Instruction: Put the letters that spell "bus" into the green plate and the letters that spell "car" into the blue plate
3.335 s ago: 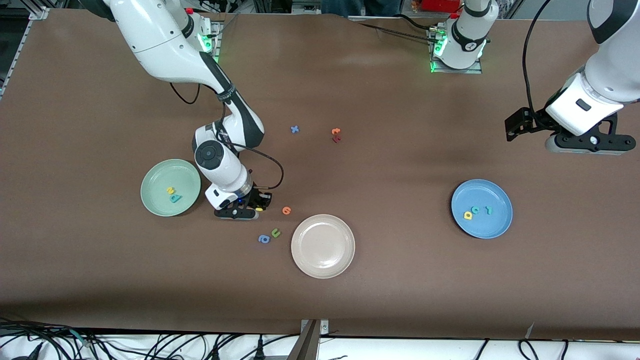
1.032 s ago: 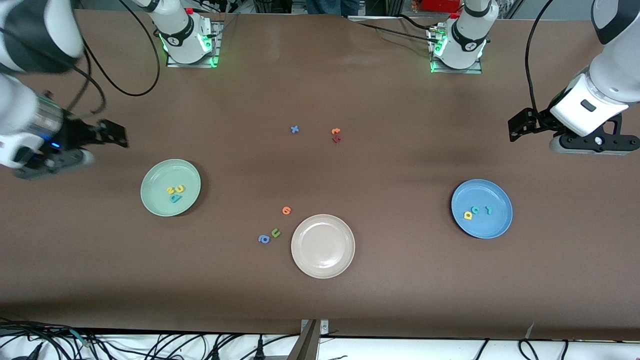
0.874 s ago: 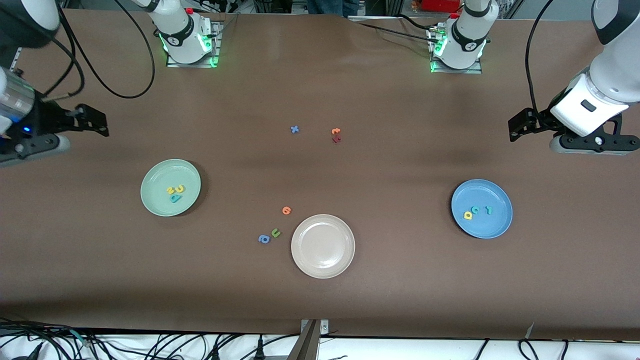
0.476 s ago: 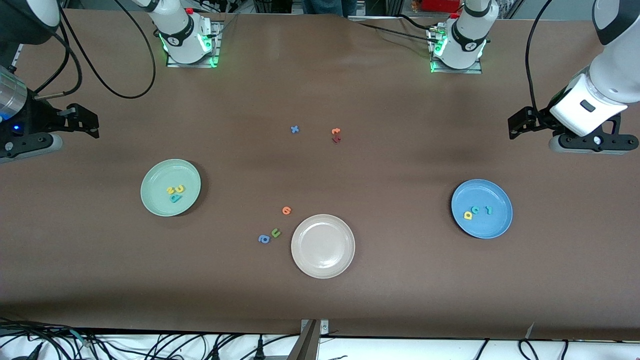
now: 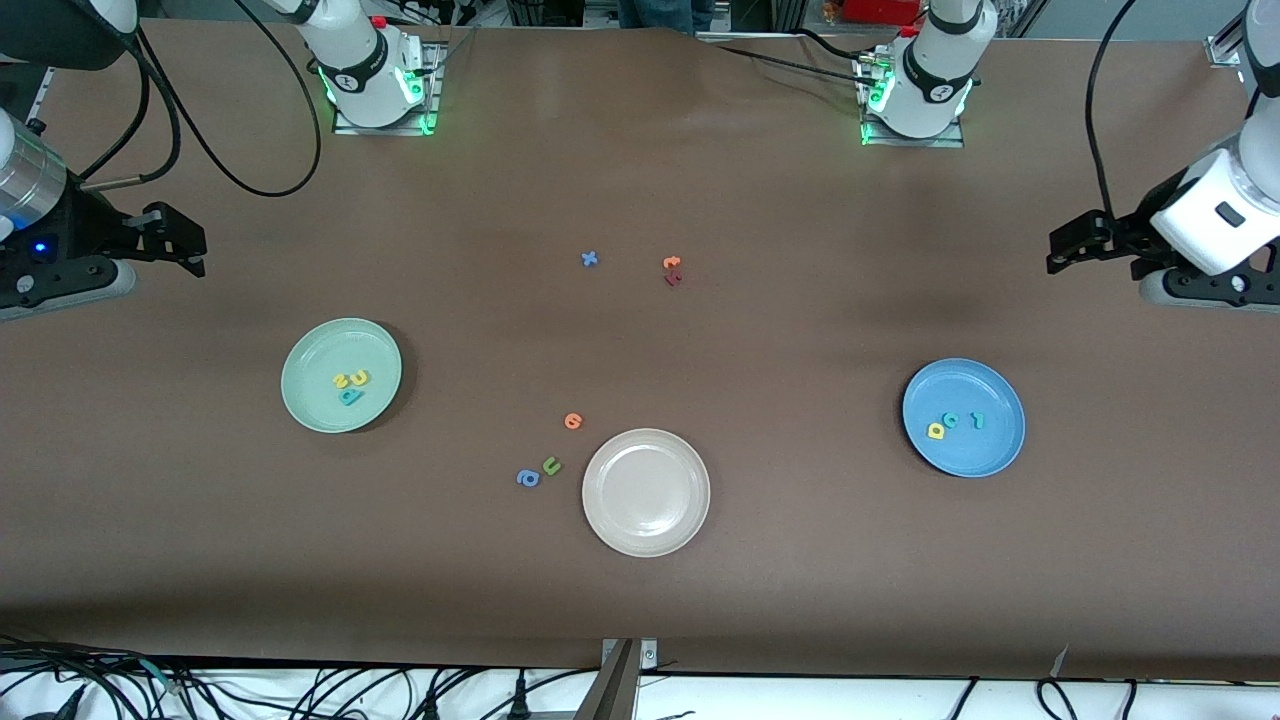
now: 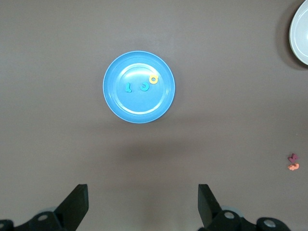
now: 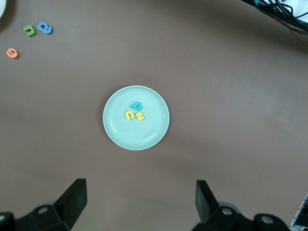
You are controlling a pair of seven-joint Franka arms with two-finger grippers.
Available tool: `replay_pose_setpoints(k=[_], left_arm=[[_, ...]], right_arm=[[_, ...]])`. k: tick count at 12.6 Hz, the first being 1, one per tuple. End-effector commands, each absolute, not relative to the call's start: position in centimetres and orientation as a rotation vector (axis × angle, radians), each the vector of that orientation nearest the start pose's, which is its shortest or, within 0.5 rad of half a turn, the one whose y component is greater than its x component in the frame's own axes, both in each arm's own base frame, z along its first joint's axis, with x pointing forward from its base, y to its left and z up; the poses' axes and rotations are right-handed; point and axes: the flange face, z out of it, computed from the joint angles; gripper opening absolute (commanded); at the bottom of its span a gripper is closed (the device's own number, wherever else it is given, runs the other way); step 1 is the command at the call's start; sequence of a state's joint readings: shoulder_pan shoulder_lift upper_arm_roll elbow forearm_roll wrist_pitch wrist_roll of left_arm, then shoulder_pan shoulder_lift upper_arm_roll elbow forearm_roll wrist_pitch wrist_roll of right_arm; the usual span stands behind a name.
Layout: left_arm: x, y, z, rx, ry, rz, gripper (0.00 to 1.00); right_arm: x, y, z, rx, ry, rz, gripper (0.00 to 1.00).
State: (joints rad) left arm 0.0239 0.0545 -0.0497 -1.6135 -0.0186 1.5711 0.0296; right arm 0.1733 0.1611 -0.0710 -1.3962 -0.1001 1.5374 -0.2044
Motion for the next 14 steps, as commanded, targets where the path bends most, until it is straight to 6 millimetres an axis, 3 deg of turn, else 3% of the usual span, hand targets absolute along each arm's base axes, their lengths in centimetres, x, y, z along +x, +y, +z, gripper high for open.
replay_pose_setpoints(k=[1,4,7,14], left_arm=[[57.1,-1.8,57.9,-3.172,0.144,0.152,1.0],[57.3,-1.4,58.0,-3.122,0.166,0.132,1.0],[57.6,-1.4,58.0,-3.089,0.25,0.103,1.0],[57.7,-1.4,58.8,-3.105,0.245,0.078,1.0]], right_arm=[[58.9,4.1,61.5,-3.175,-0.413,-0.007,1.0],[58.0,2.9,60.5,-3.147,-0.373,-0.034,1.0],[58.1,3.5,60.3,-3.142,-0.385,-0.029,1.0],[58.3,4.0,60.3,-3.096,-0.309,-0.045,1.0]])
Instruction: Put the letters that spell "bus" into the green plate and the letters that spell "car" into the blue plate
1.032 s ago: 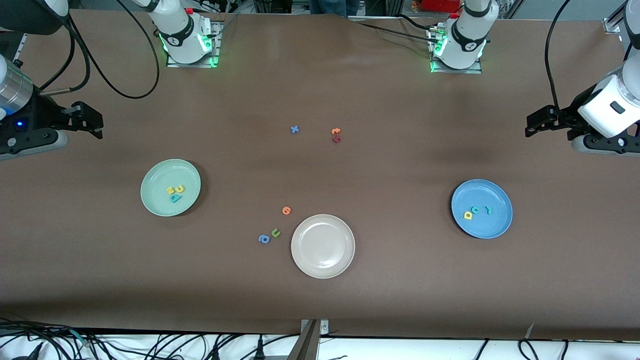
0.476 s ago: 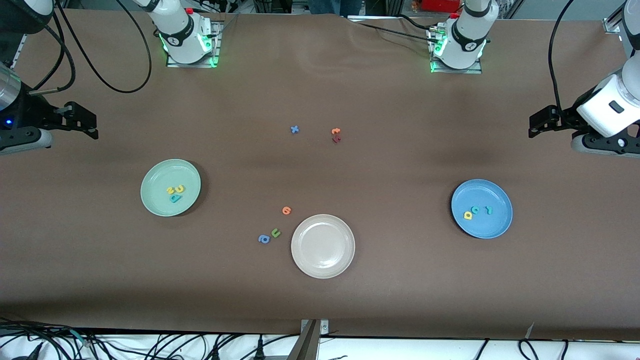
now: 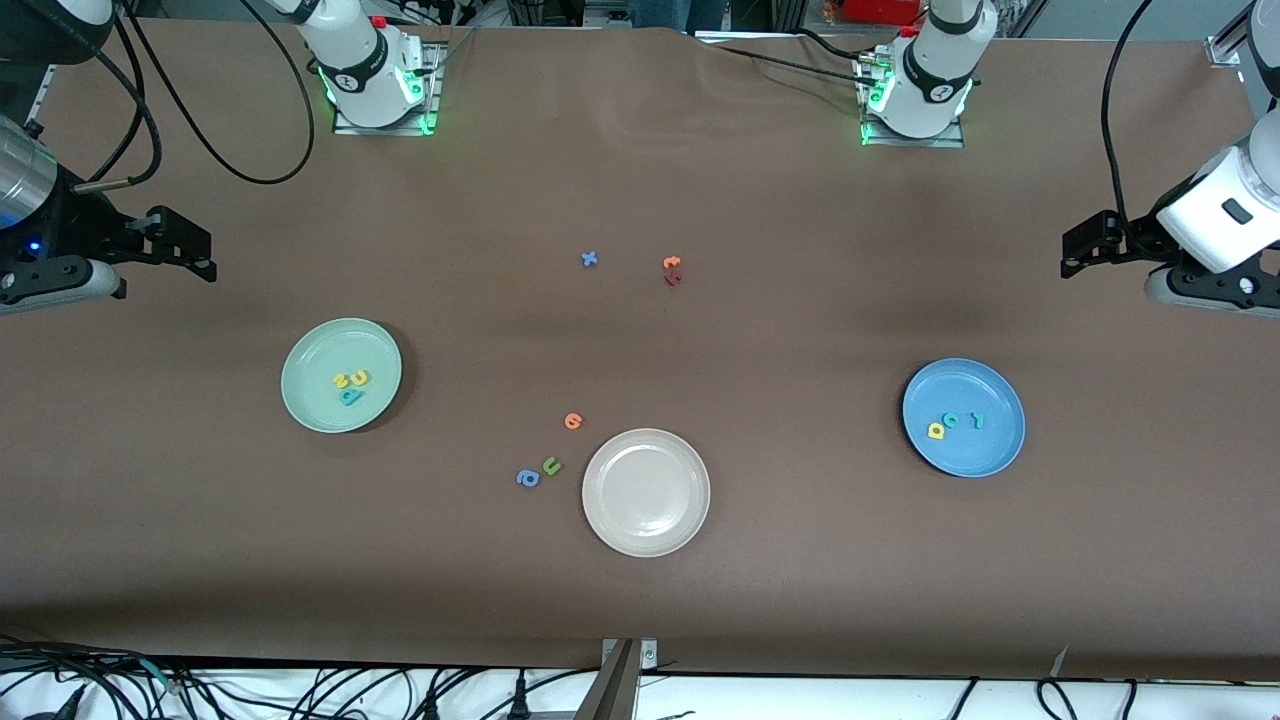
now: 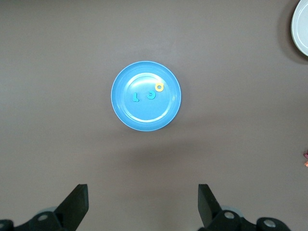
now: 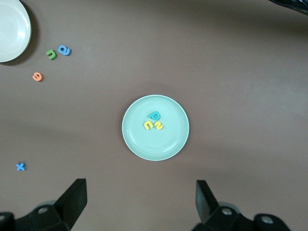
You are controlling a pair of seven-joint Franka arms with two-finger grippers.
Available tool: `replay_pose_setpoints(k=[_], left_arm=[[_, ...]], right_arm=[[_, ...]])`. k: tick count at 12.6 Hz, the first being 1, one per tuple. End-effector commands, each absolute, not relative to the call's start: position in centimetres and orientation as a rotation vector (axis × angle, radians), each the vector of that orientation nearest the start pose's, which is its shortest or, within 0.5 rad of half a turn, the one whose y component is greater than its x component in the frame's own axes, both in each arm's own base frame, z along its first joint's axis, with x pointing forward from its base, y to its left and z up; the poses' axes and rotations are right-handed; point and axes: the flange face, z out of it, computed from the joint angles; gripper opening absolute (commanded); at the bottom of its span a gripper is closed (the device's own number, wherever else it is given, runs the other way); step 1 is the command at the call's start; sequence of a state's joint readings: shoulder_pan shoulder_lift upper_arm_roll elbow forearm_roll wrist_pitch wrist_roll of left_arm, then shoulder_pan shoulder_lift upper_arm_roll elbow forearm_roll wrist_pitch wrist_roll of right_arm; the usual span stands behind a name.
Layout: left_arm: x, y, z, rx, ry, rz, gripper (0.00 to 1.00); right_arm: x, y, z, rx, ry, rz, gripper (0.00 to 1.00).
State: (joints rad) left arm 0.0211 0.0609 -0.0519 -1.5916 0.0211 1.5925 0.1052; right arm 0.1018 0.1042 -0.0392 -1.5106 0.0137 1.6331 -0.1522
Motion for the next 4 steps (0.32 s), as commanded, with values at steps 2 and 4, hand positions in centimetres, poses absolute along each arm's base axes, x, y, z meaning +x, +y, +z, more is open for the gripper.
replay_pose_setpoints(k=[2,4], left_arm=[[57.71,-1.33,58.78,-3.106,0.234,0.078,1.0],[57.71,-1.24,58.78,-3.106,0.231,0.078,1.0]], right_arm=[[58.66,4.24,60.23,-3.098,-0.317,-0.042,1.0],[58.7,4.25,60.14,-3.097,-0.319,-0.04,1.0]])
